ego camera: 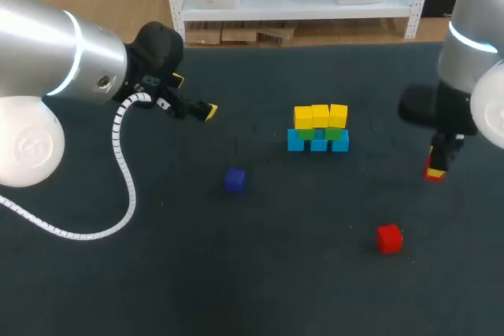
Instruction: Place the blue cubes, place green cubes on the blue cubes, place the yellow cubes on the green cubes, then place the red cubes on the yellow cubes, and place purple cube on the red cubes.
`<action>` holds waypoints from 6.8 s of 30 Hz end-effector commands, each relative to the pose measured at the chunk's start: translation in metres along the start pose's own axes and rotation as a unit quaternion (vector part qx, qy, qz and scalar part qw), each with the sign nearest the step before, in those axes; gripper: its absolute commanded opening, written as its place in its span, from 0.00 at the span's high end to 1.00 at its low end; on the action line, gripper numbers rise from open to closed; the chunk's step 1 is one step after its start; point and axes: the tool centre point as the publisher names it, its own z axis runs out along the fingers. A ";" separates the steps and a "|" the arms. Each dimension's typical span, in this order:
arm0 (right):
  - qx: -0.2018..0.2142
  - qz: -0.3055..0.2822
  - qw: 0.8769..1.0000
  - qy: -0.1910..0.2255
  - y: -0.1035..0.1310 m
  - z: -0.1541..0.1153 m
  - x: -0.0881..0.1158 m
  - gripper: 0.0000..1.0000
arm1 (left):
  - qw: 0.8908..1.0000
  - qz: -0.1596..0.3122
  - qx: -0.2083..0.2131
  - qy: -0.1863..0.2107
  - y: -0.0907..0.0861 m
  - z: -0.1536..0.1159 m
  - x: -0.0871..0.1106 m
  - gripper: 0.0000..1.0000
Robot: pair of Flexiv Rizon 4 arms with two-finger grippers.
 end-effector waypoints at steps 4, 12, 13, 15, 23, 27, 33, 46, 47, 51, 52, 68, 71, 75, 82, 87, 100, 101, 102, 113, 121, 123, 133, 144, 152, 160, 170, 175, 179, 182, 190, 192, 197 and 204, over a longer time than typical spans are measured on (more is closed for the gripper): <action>0.023 -0.026 0.999 0.015 -0.001 -0.040 -0.015 1.00 | 1.000 0.001 0.004 -0.003 0.002 -0.001 0.001 0.00; 0.049 -0.075 0.996 0.014 -0.002 -0.078 -0.055 1.00 | 1.000 0.001 0.004 -0.003 0.002 -0.001 0.001 0.00; 0.052 -0.080 0.995 0.016 -0.003 -0.081 -0.060 1.00 | 1.000 0.001 0.004 -0.003 0.002 -0.001 0.001 0.00; 0.056 -0.093 0.994 0.016 -0.003 -0.086 -0.070 1.00 | 1.000 0.001 0.004 -0.003 0.002 -0.001 0.001 0.00; 0.060 -0.121 0.991 -0.002 -0.014 -0.099 -0.095 1.00 | 1.000 0.001 0.004 -0.003 0.002 -0.001 0.001 0.00; 0.063 -0.141 0.988 -0.005 -0.017 -0.107 -0.112 1.00 | 1.000 0.001 0.004 -0.003 0.002 -0.001 0.001 0.00; 0.067 -0.164 0.984 -0.003 -0.021 -0.114 -0.137 1.00 | 1.000 0.001 0.004 -0.003 0.002 -0.001 0.001 0.00; 0.053 -0.188 0.981 -0.018 -0.038 -0.106 -0.166 1.00 | 1.000 0.001 0.004 -0.003 0.002 -0.001 0.001 0.00; 0.052 -0.188 0.981 -0.019 -0.039 -0.104 -0.168 1.00 | 1.000 0.001 0.004 -0.003 0.002 -0.001 0.001 0.00; 0.045 -0.188 0.981 -0.022 -0.044 -0.100 -0.173 1.00 | 1.000 0.001 0.004 -0.003 0.002 -0.001 0.001 0.00; 0.044 -0.189 0.981 -0.024 -0.045 -0.099 -0.175 1.00 | 1.000 0.001 0.004 -0.003 0.002 -0.001 0.001 0.00; 0.029 -0.191 0.981 -0.012 -0.046 -0.086 -0.195 1.00 | 1.000 0.001 0.004 -0.003 0.002 -0.001 0.001 0.00; 0.029 -0.189 0.982 -0.010 -0.046 -0.084 -0.196 1.00 | 1.000 0.001 0.004 -0.003 0.002 -0.001 0.001 0.00; 0.028 -0.189 0.982 -0.010 -0.046 -0.083 -0.196 1.00 | 1.000 0.001 0.004 -0.003 0.002 -0.001 0.001 0.00; 0.024 -0.185 0.982 -0.011 -0.048 -0.080 -0.193 1.00 | 1.000 0.001 0.004 -0.003 0.002 -0.001 0.001 0.00; 0.020 -0.183 0.983 -0.016 -0.048 -0.076 -0.192 1.00 | 1.000 0.001 0.004 -0.003 0.002 -0.001 0.001 0.00; 0.014 -0.184 0.983 -0.014 -0.048 -0.070 -0.192 1.00 | 1.000 0.001 0.004 -0.003 0.002 -0.001 0.001 0.00; 0.014 -0.184 0.983 -0.014 -0.048 -0.070 -0.192 1.00 | 1.000 0.001 0.004 -0.003 0.002 -0.001 0.001 0.00; 0.013 -0.184 0.983 -0.013 -0.048 -0.070 -0.192 1.00 | 1.000 0.001 0.004 -0.003 0.002 -0.001 0.001 0.00; 0.009 -0.185 0.983 -0.010 -0.048 -0.066 -0.196 1.00 | 1.000 0.001 0.004 -0.003 0.002 -0.001 0.001 0.00; 0.007 -0.185 0.983 -0.010 -0.048 -0.064 -0.197 1.00 | 1.000 0.001 0.004 -0.003 0.002 -0.001 0.001 0.00; 0.006 -0.185 0.983 -0.010 -0.049 -0.063 -0.197 1.00 | 1.000 0.001 0.004 -0.003 0.002 -0.001 0.001 0.00; 0.004 -0.183 0.983 -0.011 -0.051 -0.061 -0.195 1.00 | 1.000 0.001 0.004 -0.003 0.002 -0.001 0.001 0.00; 0.003 -0.183 0.983 -0.011 -0.051 -0.059 -0.194 0.71 | 1.000 0.001 0.004 -0.003 0.002 -0.001 0.001 0.00; 0.004 -0.184 0.983 -0.014 -0.050 -0.058 -0.195 0.53 | 1.000 0.001 0.004 -0.003 0.002 -0.001 0.001 0.00; 0.006 -0.184 0.983 -0.013 -0.051 -0.060 -0.194 0.03 | 1.000 0.001 0.004 -0.003 0.002 -0.001 0.001 0.00; 0.020 -0.176 0.984 -0.027 -0.046 -0.072 -0.186 0.00 | 1.000 0.001 0.004 -0.003 0.002 -0.001 0.001 0.00; 0.043 -0.169 0.984 -0.040 -0.035 -0.091 -0.171 0.00 | 1.000 0.001 0.004 -0.003 0.002 -0.001 0.001 0.00; 0.060 -0.165 0.984 -0.042 -0.022 -0.105 -0.158 0.00 | 1.000 0.001 0.004 -0.003 0.002 -0.001 0.001 0.00; 0.073 -0.163 0.983 -0.039 -0.012 -0.111 -0.149 0.00 | 1.000 0.001 0.004 -0.003 0.002 -0.001 0.001 0.00; 0.086 -0.159 0.982 -0.047 0.018 -0.115 -0.121 0.00 | 1.000 0.001 0.004 -0.003 0.002 -0.001 0.001 0.00; 0.086 -0.158 0.982 -0.049 0.026 -0.111 -0.115 0.00 | 1.000 0.001 0.004 -0.003 0.002 -0.001 0.001 0.00; 0.087 -0.155 0.982 -0.056 0.041 -0.103 -0.104 0.00 | 1.000 0.001 0.004 -0.003 0.002 -0.001 0.001 0.00; 0.079 -0.158 0.982 -0.060 0.062 -0.085 -0.094 0.00 | 1.000 0.001 0.004 -0.003 0.002 -0.001 0.001 0.00</action>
